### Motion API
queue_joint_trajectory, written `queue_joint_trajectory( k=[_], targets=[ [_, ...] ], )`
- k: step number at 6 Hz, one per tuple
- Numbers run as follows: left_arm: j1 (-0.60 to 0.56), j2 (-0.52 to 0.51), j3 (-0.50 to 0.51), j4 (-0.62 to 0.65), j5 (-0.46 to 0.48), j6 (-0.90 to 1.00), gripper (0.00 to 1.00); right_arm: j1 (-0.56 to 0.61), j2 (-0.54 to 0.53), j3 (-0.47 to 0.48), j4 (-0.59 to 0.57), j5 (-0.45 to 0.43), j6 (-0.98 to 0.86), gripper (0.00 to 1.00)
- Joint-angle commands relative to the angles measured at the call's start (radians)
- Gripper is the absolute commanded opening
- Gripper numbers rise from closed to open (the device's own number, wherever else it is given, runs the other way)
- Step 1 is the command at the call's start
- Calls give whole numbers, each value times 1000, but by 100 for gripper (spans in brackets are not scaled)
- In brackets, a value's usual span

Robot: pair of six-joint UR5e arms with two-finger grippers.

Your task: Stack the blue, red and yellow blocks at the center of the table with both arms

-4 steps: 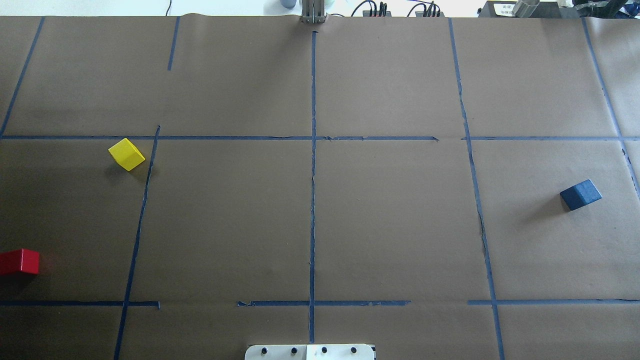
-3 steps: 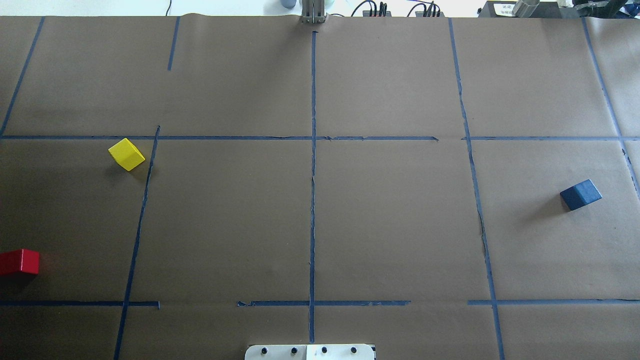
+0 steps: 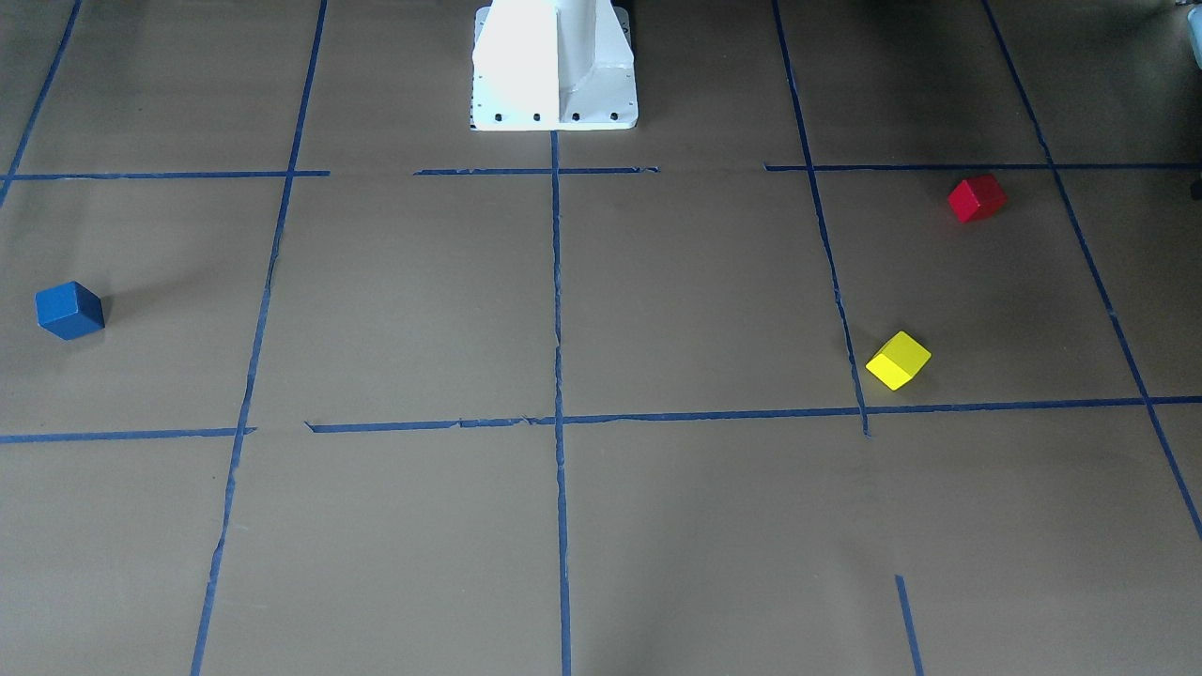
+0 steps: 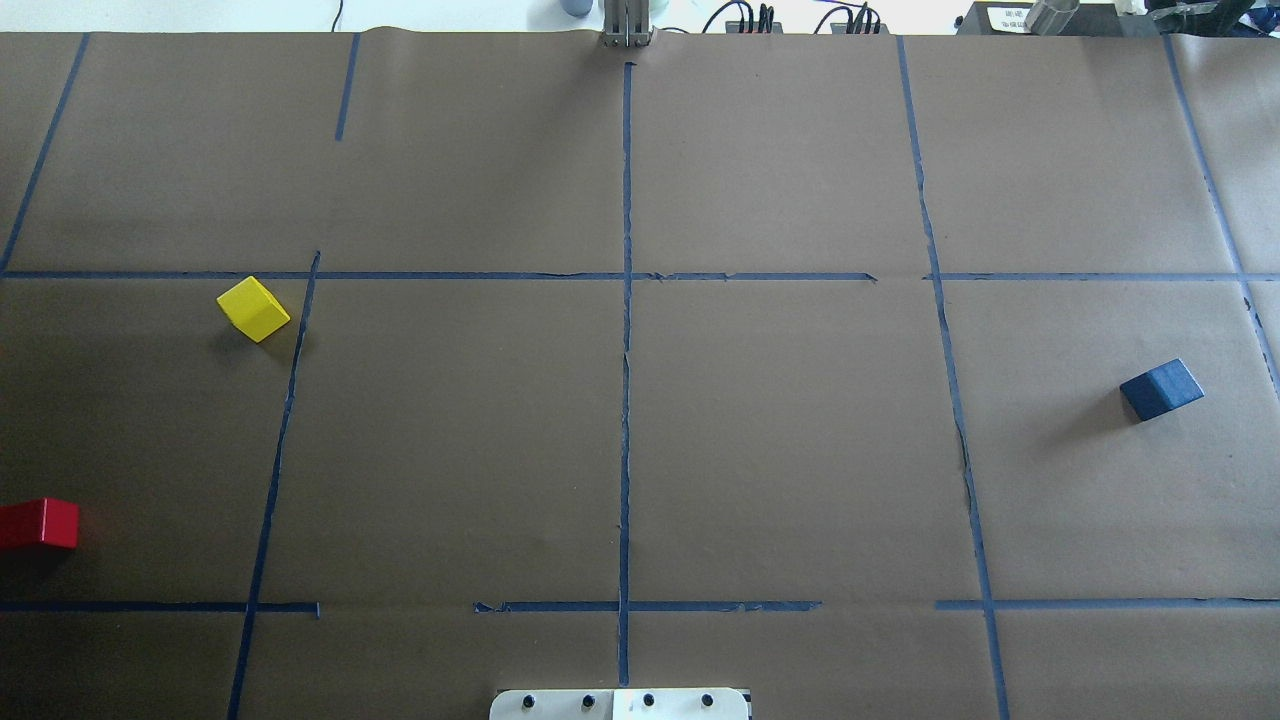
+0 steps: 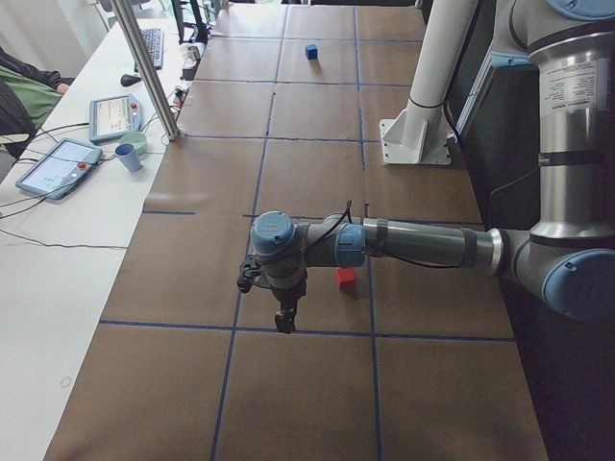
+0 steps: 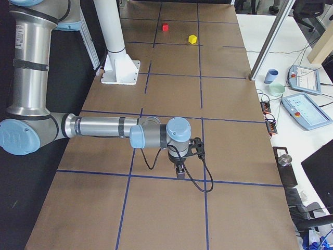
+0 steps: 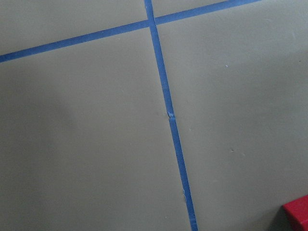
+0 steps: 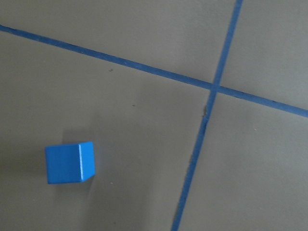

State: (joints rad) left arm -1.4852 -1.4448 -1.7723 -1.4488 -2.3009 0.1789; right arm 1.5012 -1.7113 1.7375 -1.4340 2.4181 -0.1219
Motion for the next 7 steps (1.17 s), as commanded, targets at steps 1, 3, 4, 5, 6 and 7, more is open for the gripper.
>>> queue_joint_trajectory(
  k=[1, 3, 4, 5, 6, 7],
  targets=[
    [0, 0, 1, -2, -2, -3, 100, -141, 39, 0, 140, 19, 243, 100],
    [0, 0, 4, -4, -2, -3, 100, -324, 24, -16, 388, -108, 514, 100],
    [2, 0, 4, -4, -2, -3, 100, -375, 9, -19, 420, -147, 542, 100],
    [2, 0, 1, -2, -2, -3, 100, -410, 6, -21, 420, -178, 545, 100],
    [2, 0, -1, -1, -2, -3, 100, -436, 5, -42, 422, -191, 545, 100],
    [2, 0, -1, -1, -2, -3, 100, -461, 5, -73, 422, -208, 541, 100]
  ],
)
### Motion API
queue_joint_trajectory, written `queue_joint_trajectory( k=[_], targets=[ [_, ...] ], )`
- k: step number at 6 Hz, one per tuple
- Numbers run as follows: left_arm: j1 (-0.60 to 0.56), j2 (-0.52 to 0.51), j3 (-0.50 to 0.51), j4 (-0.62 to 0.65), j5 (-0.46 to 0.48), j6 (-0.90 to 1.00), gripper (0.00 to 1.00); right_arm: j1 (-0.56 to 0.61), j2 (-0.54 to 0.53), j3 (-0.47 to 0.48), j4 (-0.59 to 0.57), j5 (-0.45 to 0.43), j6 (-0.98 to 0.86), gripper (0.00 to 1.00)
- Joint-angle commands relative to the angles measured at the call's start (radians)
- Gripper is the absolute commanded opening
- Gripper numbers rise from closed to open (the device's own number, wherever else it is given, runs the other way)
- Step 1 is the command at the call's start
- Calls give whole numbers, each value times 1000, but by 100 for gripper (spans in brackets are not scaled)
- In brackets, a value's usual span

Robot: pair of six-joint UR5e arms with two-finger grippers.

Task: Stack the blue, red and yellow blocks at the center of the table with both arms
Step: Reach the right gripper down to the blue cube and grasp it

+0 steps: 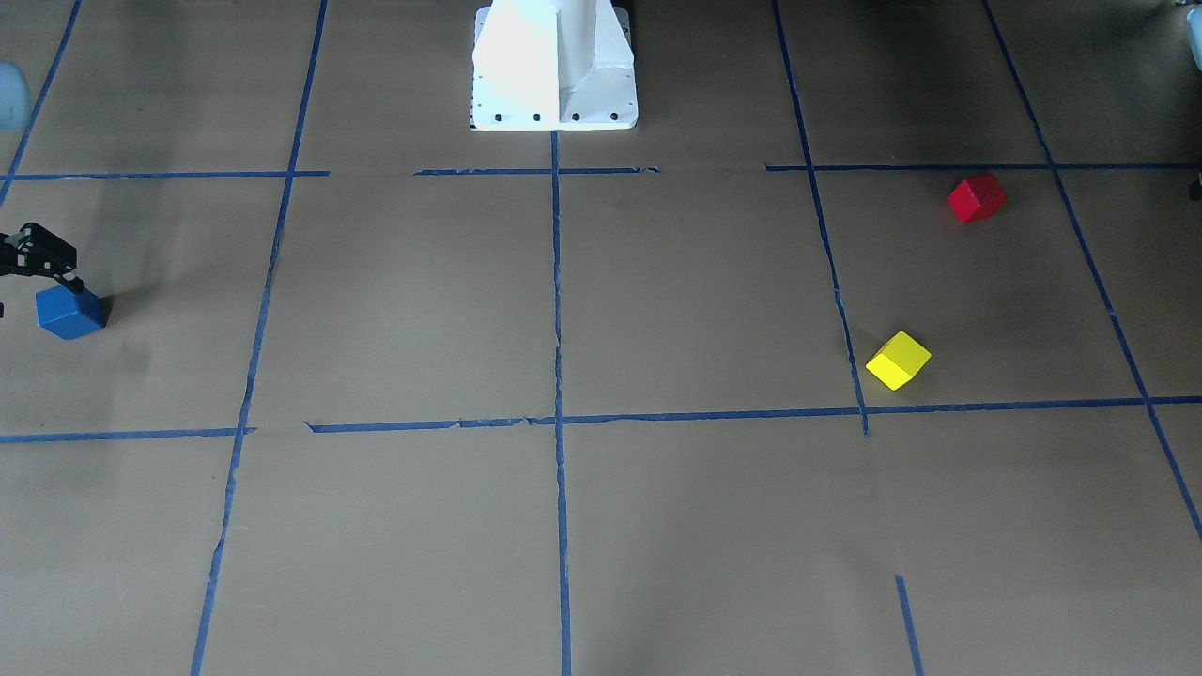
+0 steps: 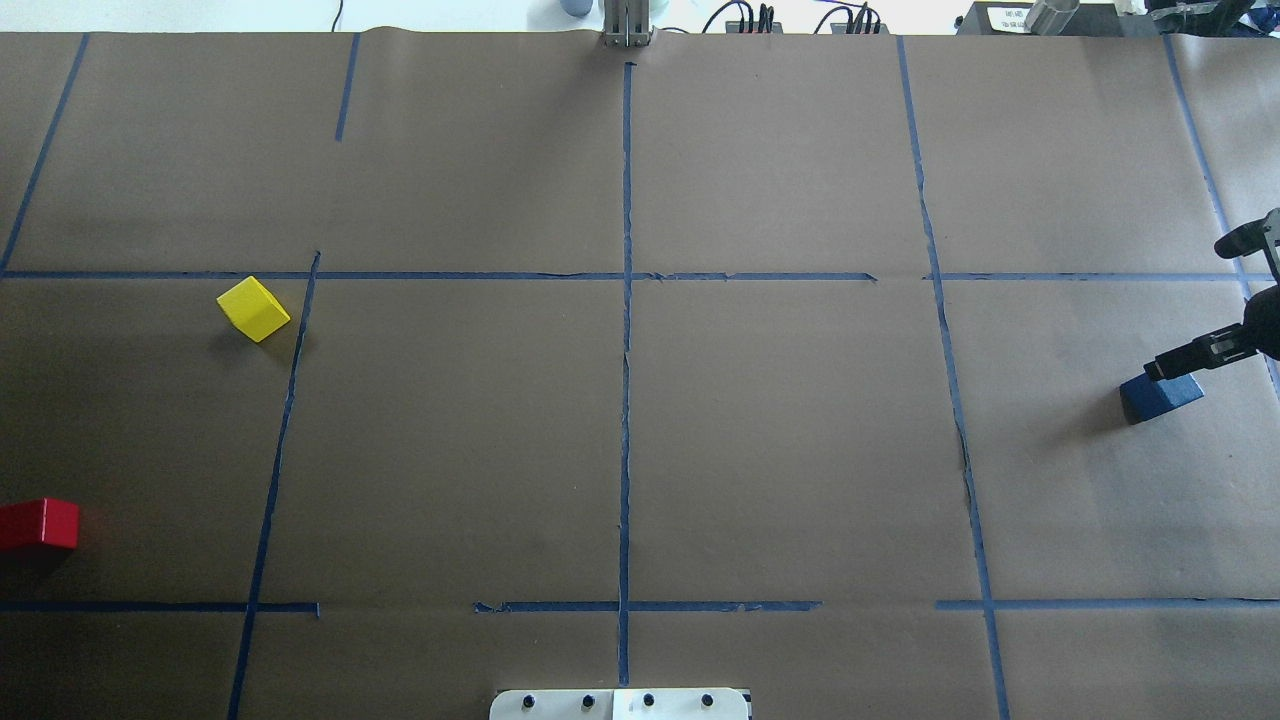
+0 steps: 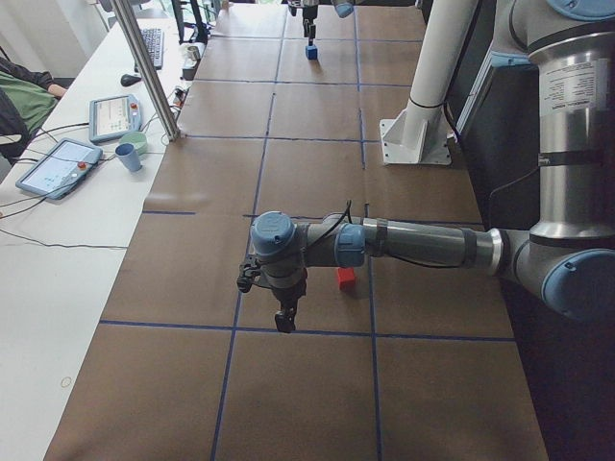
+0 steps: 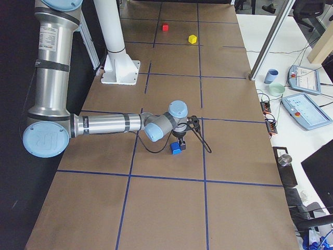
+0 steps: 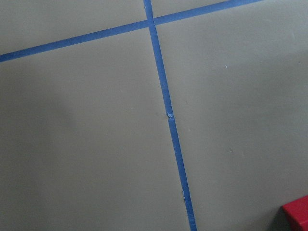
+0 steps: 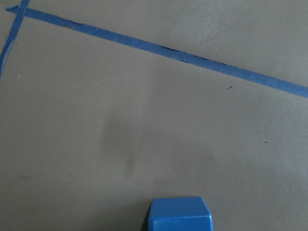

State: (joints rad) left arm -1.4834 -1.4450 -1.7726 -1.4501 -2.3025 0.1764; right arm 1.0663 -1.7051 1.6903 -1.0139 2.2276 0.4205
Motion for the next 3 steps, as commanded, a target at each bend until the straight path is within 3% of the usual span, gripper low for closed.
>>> queue_joint_trajectory(
  k=[1, 2, 3],
  targets=[
    [0, 0, -1, -1, 0, 0, 100, -37, 1, -44, 1, -22, -5, 100],
    [0, 0, -1, -1, 0, 0, 100, -54, 1, -66, 3, -22, -5, 100],
    [0, 0, 2, -1, 0, 0, 100, -58, 7, -67, 1, -20, 0, 87]
  ],
)
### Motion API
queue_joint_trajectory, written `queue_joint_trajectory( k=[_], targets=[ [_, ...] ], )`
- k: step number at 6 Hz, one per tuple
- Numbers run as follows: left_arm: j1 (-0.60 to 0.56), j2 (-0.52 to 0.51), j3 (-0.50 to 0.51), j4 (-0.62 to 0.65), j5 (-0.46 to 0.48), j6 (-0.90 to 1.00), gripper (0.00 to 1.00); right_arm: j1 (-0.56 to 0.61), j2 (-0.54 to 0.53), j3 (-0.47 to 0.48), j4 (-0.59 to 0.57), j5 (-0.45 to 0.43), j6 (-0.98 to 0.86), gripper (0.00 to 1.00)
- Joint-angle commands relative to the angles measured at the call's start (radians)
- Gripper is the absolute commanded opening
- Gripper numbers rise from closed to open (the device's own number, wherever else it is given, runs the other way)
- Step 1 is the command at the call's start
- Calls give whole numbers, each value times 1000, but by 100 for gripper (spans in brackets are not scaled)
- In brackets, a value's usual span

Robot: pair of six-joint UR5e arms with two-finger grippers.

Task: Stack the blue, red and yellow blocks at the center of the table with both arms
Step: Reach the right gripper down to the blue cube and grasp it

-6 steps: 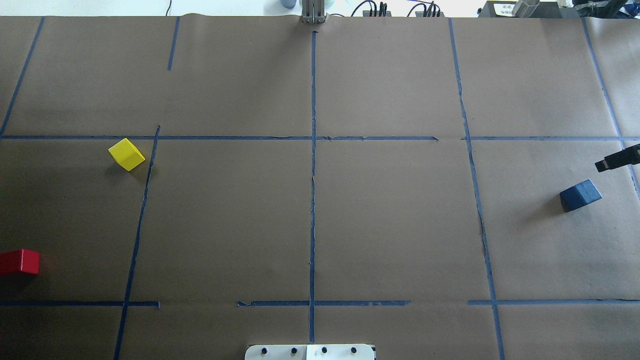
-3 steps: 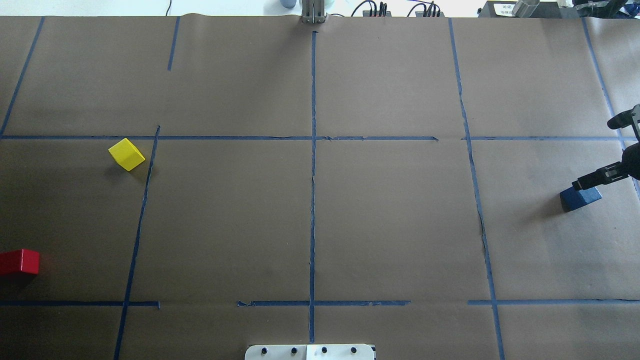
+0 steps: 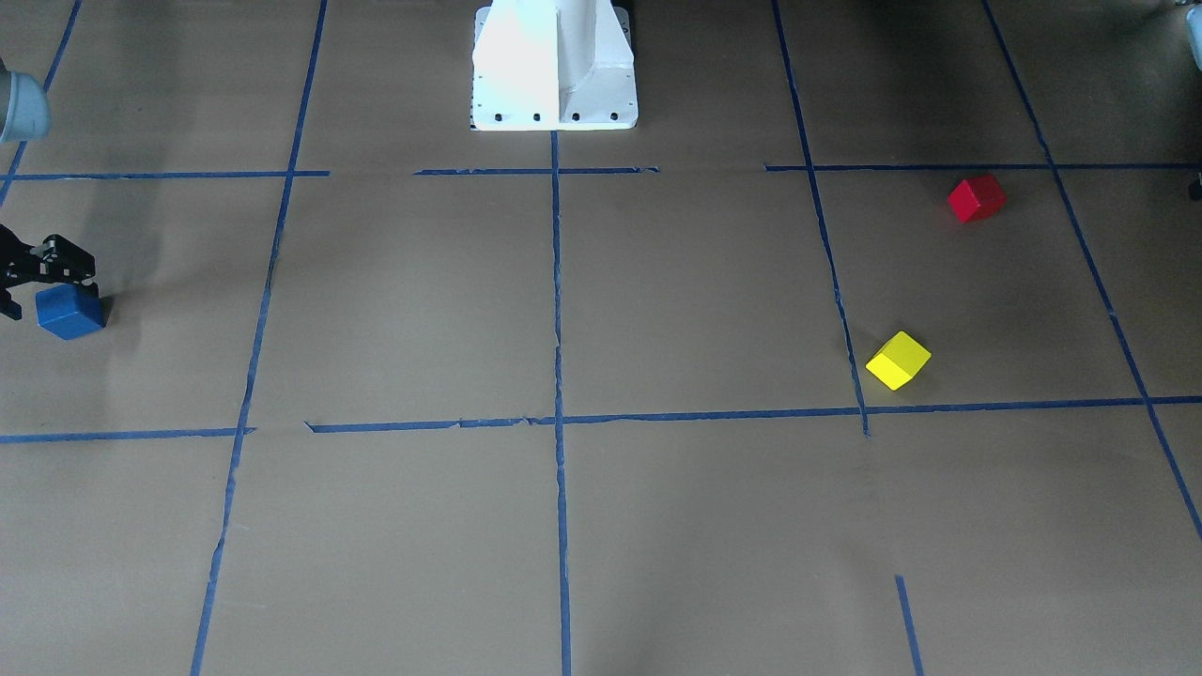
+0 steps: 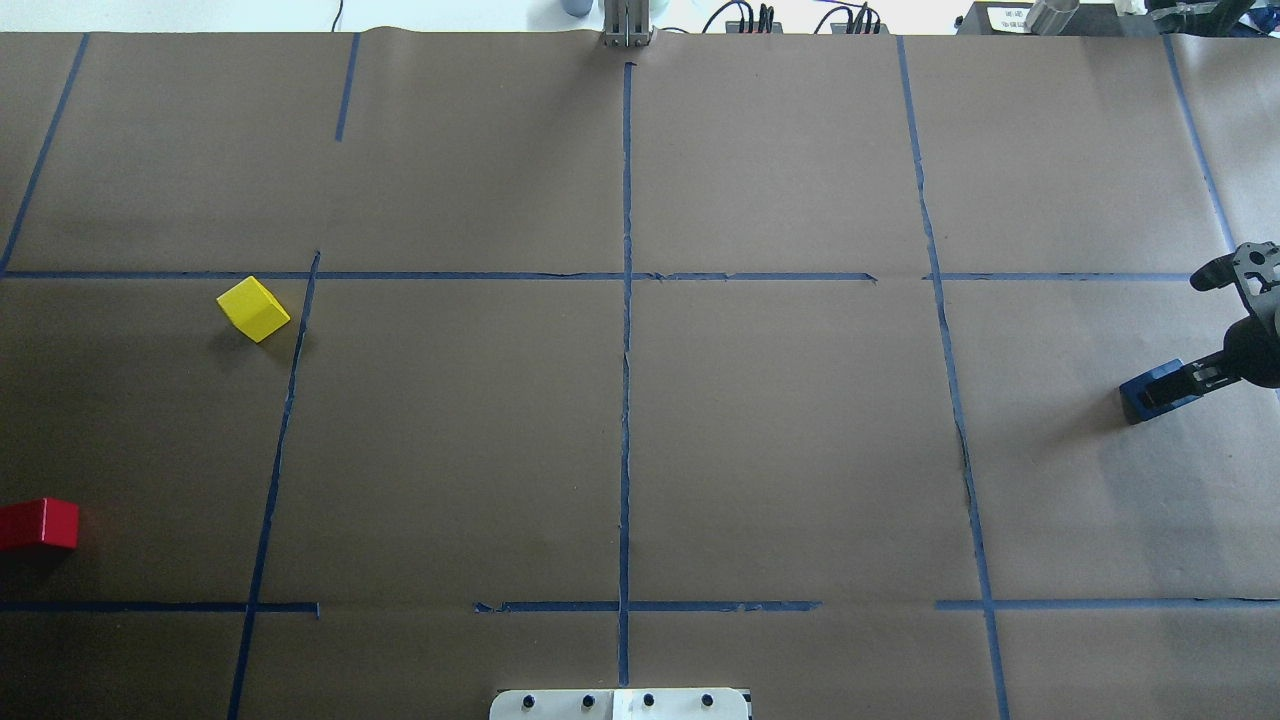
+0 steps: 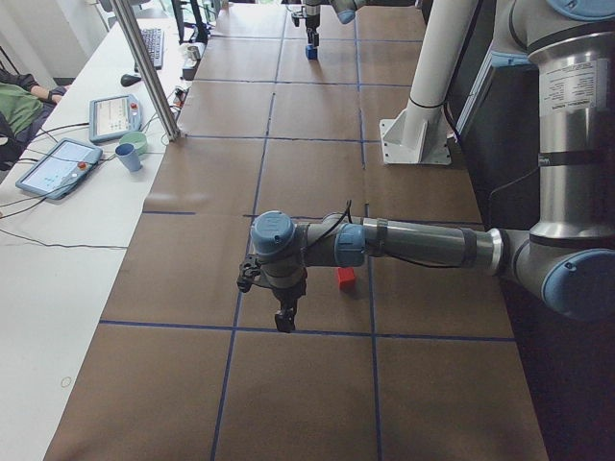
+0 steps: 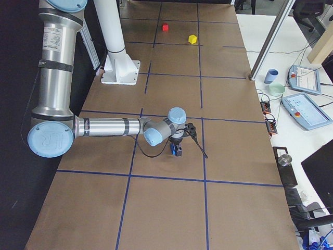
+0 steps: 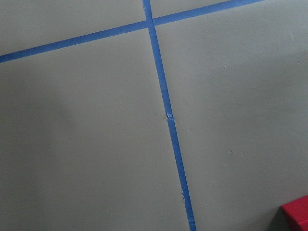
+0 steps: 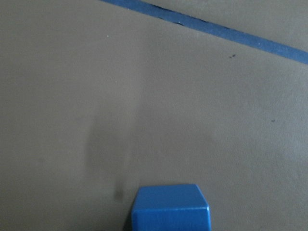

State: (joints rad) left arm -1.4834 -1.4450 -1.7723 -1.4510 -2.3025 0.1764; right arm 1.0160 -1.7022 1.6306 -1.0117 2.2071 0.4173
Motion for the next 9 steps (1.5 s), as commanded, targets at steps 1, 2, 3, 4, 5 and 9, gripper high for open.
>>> queue_joint_trajectory(
  k=[1, 2, 3, 4, 5, 9],
  targets=[
    [0, 0, 4, -2, 0, 0, 100, -8, 9, -9, -1, 0, 4, 20],
    [0, 0, 2, -3, 0, 0, 100, -7, 9, -3, -2, 6, 6, 2],
    [0, 0, 1, -3, 0, 0, 100, -7, 25, 41, -16, 11, 46, 0],
    [0, 0, -2, 0, 0, 0, 100, -7, 94, 78, -43, 14, 201, 0],
    [0, 0, -4, 0, 0, 0, 100, -48, 213, 92, -85, 11, 359, 0],
    [0, 0, -6, -6, -2, 0, 100, -437, 848, -27, -519, -297, 869, 1]
  ],
)
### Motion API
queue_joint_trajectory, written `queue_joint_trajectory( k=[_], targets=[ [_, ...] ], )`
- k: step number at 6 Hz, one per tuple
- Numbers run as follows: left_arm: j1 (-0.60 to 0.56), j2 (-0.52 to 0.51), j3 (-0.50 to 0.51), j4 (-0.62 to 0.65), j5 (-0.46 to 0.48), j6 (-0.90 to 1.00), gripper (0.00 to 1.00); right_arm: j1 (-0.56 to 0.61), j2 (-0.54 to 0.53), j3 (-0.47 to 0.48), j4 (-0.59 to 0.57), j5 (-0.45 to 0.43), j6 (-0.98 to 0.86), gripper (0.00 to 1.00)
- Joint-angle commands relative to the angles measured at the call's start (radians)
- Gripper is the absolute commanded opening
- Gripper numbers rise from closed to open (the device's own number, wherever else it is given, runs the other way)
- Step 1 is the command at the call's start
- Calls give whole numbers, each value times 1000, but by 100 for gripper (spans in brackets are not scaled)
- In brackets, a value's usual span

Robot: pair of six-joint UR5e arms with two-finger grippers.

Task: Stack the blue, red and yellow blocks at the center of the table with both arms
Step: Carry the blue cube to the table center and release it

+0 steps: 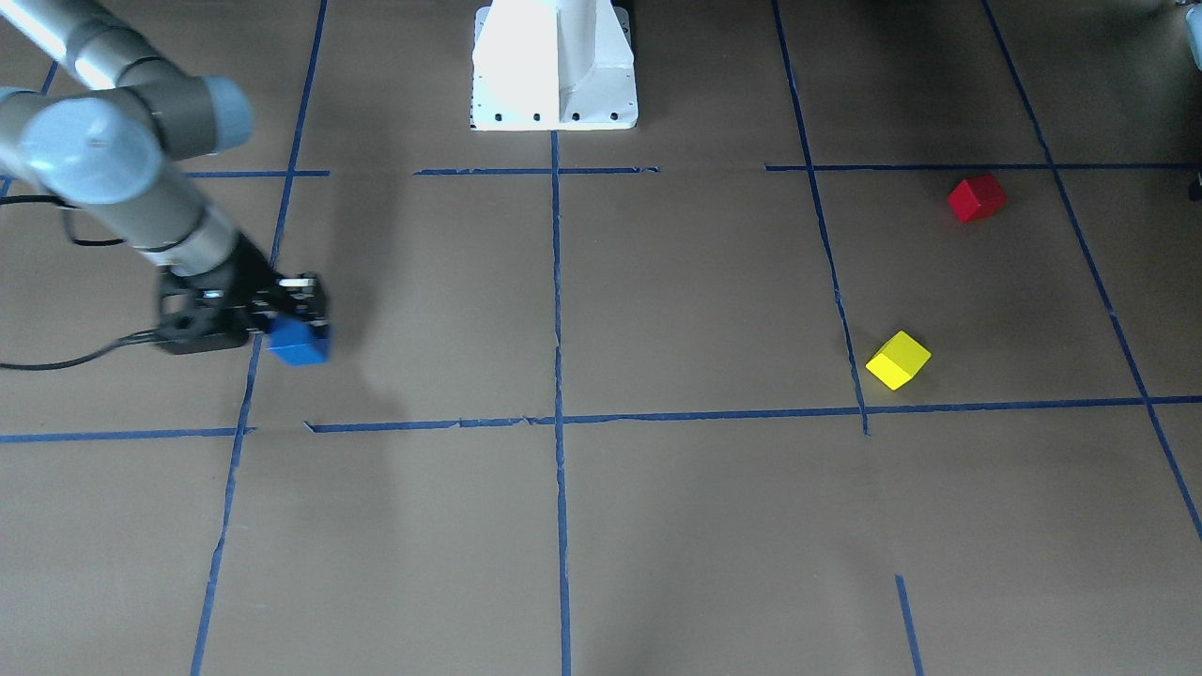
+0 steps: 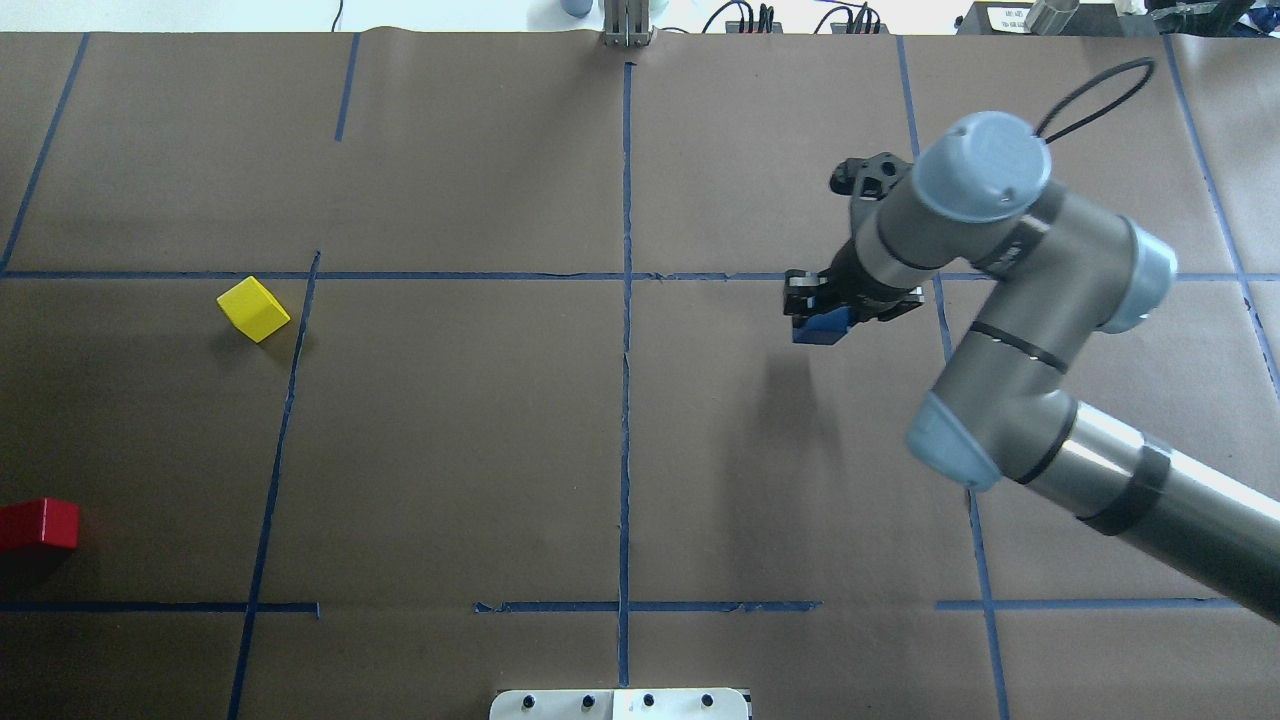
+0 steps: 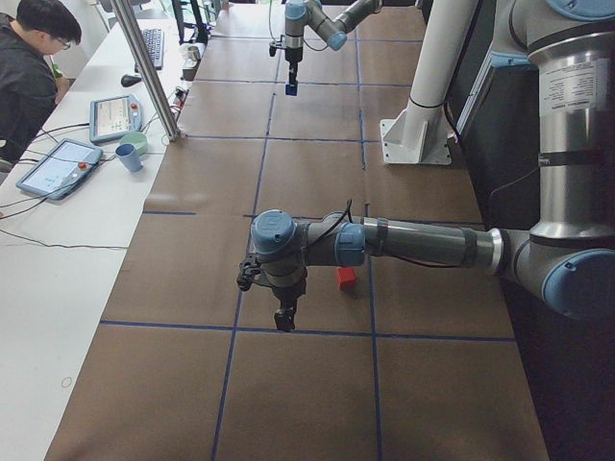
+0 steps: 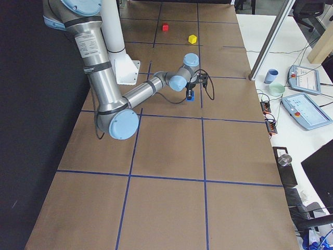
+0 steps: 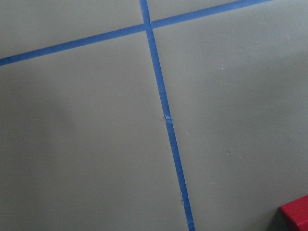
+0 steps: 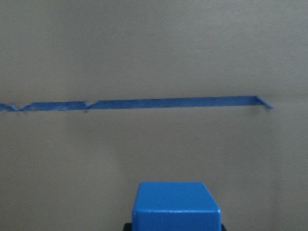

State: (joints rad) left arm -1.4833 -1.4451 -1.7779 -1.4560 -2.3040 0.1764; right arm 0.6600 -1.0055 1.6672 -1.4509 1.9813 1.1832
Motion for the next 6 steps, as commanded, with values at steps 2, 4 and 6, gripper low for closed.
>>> queue_joint_trajectory(
  k=[2, 4, 6],
  targets=[
    [0, 0, 0, -1, 0, 0, 100, -166, 328, -224, -78, -149, 187, 1],
    [2, 0, 0, 2, 0, 0, 100, -187, 335, -267, -75, -153, 173, 4],
    [2, 0, 0, 2, 0, 0, 100, -195, 317, -270, -75, -159, 161, 22]
  ],
)
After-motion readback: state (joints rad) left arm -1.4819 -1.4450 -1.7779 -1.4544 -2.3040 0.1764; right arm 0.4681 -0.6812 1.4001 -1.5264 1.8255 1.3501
